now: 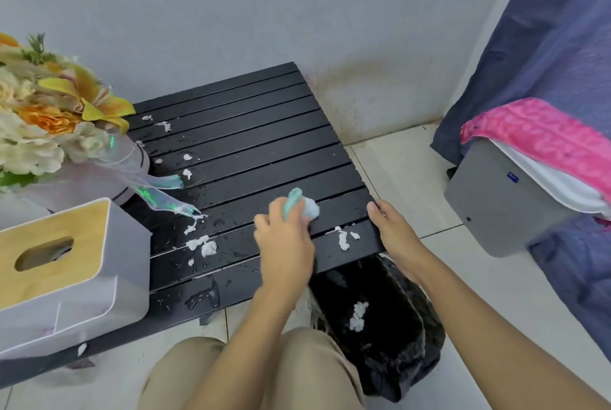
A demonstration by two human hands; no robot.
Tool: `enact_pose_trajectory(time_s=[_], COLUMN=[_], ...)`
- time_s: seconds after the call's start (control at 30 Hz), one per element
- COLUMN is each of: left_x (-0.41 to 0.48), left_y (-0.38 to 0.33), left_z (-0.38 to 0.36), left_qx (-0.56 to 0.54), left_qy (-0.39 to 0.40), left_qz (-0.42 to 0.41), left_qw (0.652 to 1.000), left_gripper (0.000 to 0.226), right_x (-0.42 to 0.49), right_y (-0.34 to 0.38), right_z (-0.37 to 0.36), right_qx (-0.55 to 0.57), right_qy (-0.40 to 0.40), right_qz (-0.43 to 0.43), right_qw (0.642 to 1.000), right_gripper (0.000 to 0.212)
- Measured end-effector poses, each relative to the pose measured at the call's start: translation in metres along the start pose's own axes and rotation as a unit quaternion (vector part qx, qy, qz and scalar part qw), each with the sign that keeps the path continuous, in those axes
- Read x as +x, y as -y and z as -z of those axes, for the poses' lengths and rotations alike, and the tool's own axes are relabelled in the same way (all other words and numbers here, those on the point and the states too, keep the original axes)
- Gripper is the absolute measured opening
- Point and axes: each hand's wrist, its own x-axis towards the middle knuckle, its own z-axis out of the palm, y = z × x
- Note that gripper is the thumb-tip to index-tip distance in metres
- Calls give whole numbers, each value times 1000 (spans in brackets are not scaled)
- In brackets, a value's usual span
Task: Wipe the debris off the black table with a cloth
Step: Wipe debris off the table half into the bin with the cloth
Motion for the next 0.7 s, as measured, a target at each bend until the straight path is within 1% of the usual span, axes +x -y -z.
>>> enact_pose_trajectory(time_s=[0.07, 0.1, 0.13, 0.17, 0.2, 0.23, 0.3, 0.37, 0.47, 0.5, 0.53, 0.57, 0.63, 0.67, 0.7], left_x=[-22, -30, -34, -34, -31, -27, -15, -4, -7, -14, -24, -34, -44, -37, -22], left_y=[-16, -21, -23, -23, -23, -24, -22, -21, -19, -19, -21, -23, -28, -27, -27], left_z=[-5, -6, -4, 0, 6, 11, 19, 18, 5, 0, -4, -6, -4, -1, 2], left_qx=[-9, -17, -35, -65, -103, -134, -162, -137, -52, -29, -21, -15, -48, -70, -84], left_qy=[18, 39, 70, 100, 117, 115, 69, 37, 44, 32, 22, 29, 86, 107, 90], left_qz=[-80, -118, -138, -131, -104, -72, -18, 1, 6, -8, -41, -91, -197, -224, -232], left_qw=[997, 992, 987, 984, 982, 982, 984, 990, 998, 999, 999, 995, 975, 966, 965], left_gripper=[32, 32, 32, 31, 31, 30, 30, 31, 32, 32, 33, 35, 35, 34, 33], right_x=[1, 0, 0, -1, -2, -3, -5, -6, -5, -5, -5, -5, -3, -1, 2], right_y=[1, 3, 3, 4, 5, 6, 8, 8, 9, 9, 10, 9, 7, 5, 2], right_z=[-1, -1, -2, -2, -3, -3, -4, -5, -5, -5, -5, -5, -6, -6, -6], right_qx=[-9, -23, -31, -33, -28, -22, -12, -7, -9, -9, -7, -5, -4, -4, -2], right_qy=[-5, -3, -3, -5, -9, -11, -9, -8, -16, -19, -19, -24, -34, -37, -40], right_qz=[-1, 1, 6, 9, 13, 15, 14, 11, 9, 7, 8, 10, 11, 15, 19], right_qw=[1000, 1000, 999, 999, 999, 1000, 1000, 1000, 1000, 1000, 1000, 1000, 999, 999, 999], right_gripper=[36, 38, 39, 39, 38, 36, 34, 35, 37, 37, 35, 31, 24, 24, 28])
